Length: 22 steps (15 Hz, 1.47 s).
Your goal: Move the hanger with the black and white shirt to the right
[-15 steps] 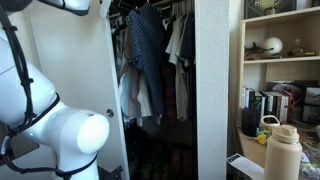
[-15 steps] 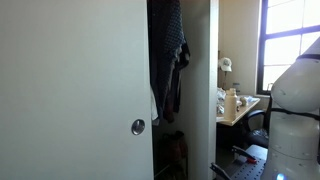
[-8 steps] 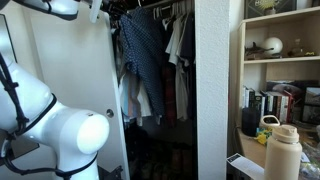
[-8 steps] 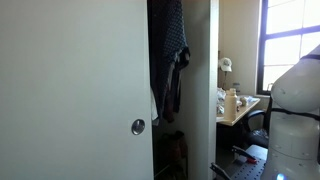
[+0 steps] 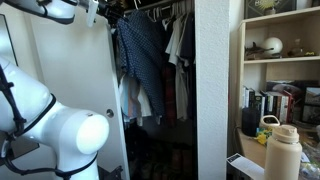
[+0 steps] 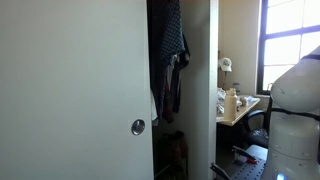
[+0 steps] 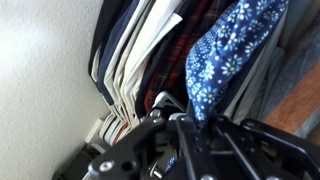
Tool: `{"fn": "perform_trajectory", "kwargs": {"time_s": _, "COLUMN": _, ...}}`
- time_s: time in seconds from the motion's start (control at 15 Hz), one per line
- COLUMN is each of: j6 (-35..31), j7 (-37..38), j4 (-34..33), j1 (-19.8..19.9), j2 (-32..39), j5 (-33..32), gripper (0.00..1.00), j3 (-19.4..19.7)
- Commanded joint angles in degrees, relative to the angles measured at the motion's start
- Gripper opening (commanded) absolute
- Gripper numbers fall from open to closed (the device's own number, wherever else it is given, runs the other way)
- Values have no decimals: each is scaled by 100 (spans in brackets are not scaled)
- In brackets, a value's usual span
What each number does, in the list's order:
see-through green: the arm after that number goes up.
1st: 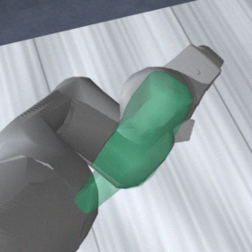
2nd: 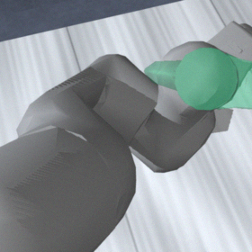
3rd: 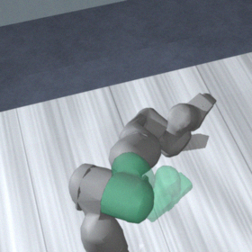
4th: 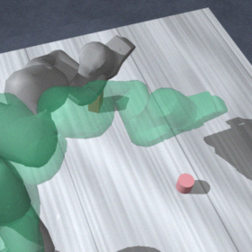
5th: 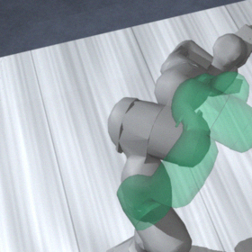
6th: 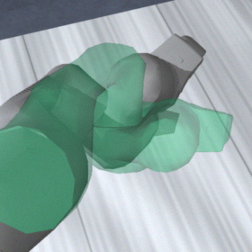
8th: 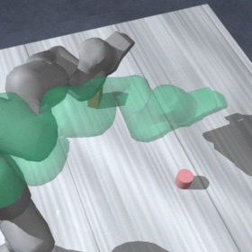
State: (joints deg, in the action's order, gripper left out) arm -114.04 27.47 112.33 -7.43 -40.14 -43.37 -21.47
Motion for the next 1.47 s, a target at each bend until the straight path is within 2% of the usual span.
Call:
{"fn": "perform_trajectory", "kwargs": {"time_s": 0.0, "j6": -25, "j7": -44, "j4": -24, "j1": 123, "j2": -8, "j5": 77, "gripper": 7, "j3": -64}}
{"fn": "perform_trajectory", "kwargs": {"time_s": 0.33, "j6": -25, "j7": -44, "j4": -24, "j1": 127, "j2": -8, "j5": 77, "gripper": 7, "j3": -64}}
{"fn": "perform_trajectory", "kwargs": {"time_s": 0.4, "j6": -51, "j7": -20, "j4": -10, "j1": 128, "j2": -22, "j5": 64, "gripper": 2, "j3": -69}}
{"fn": "perform_trajectory", "kwargs": {"time_s": 0.67, "j6": -75, "j7": 42, "j4": 78, "j1": 110, "j2": -211, "j5": 4, "gripper": 2, "j3": -121}}
{"fn": "perform_trajectory", "kwargs": {"time_s": 0.93, "j6": -9, "j7": 45, "j4": 209, "j1": 57, "j2": -634, "j5": -14, "gripper": 2, "j3": -241}}
{"fn": "perform_trajectory", "kwargs": {"time_s": 1.4, "j6": 424, "j7": -81, "j4": 449, "j1": -52, "j2": -1665, "j5": 344, "gripper": 2, "j3": -441}}
